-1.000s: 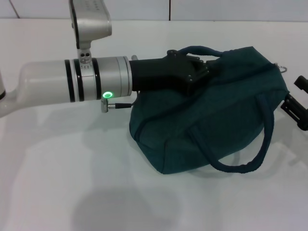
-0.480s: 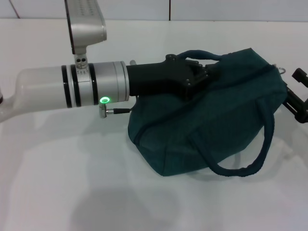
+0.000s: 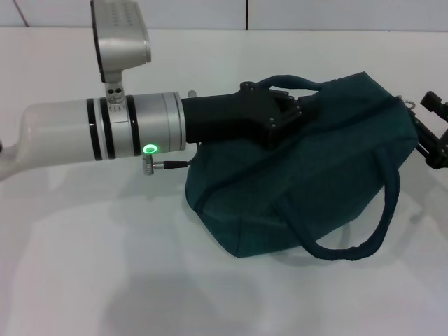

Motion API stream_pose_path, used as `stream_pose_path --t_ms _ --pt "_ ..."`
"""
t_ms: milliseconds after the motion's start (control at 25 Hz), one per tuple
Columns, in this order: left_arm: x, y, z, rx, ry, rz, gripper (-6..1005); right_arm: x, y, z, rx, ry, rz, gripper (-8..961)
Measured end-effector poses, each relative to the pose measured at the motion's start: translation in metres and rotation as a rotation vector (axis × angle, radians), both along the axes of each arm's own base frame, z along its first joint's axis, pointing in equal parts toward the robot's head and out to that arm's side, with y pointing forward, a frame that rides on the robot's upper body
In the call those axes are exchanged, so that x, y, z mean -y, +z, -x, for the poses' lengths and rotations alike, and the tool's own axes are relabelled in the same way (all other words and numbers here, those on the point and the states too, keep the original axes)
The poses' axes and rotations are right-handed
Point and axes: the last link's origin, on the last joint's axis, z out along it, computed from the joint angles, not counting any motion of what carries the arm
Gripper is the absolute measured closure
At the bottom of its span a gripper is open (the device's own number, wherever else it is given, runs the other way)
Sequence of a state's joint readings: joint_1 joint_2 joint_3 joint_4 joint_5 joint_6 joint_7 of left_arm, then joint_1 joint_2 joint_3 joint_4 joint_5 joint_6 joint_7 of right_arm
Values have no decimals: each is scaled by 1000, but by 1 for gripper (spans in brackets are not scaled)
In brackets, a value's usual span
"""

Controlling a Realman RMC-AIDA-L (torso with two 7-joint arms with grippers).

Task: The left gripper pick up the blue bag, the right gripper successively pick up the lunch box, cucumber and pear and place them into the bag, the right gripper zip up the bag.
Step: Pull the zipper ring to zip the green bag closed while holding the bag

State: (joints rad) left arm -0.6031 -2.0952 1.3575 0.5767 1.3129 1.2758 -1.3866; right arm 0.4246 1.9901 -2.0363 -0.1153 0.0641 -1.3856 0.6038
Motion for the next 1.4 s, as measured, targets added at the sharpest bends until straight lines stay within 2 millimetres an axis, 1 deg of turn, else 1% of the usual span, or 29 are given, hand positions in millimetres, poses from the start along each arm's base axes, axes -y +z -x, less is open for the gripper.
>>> stream_pose_path --t_ms 200,480,680,840,1080,1160,1360,1400 --pt "1 1 2 4 5 -4 947 -4 -3 9 2 37 16 429" --pt "1 1 2 4 5 -4 948 -7 -14 23 25 99 65 450" --pt "1 1 2 4 4 -5 948 -6 -17 25 33 117 79 454" --pt "1 1 2 4 3 -5 948 -5 -16 23 30 112 75 458" --pt "0 2 2 2 1 -6 946 -2 -15 18 33 92 70 642" --pt "0 2 2 2 0 -7 946 -1 -16 17 37 90 66 857" --pt "0 2 2 0 -1 -8 944 1 -11 12 34 68 20 947" --pt "0 2 2 -1 -2 -7 944 0 -10 11 35 62 12 946"
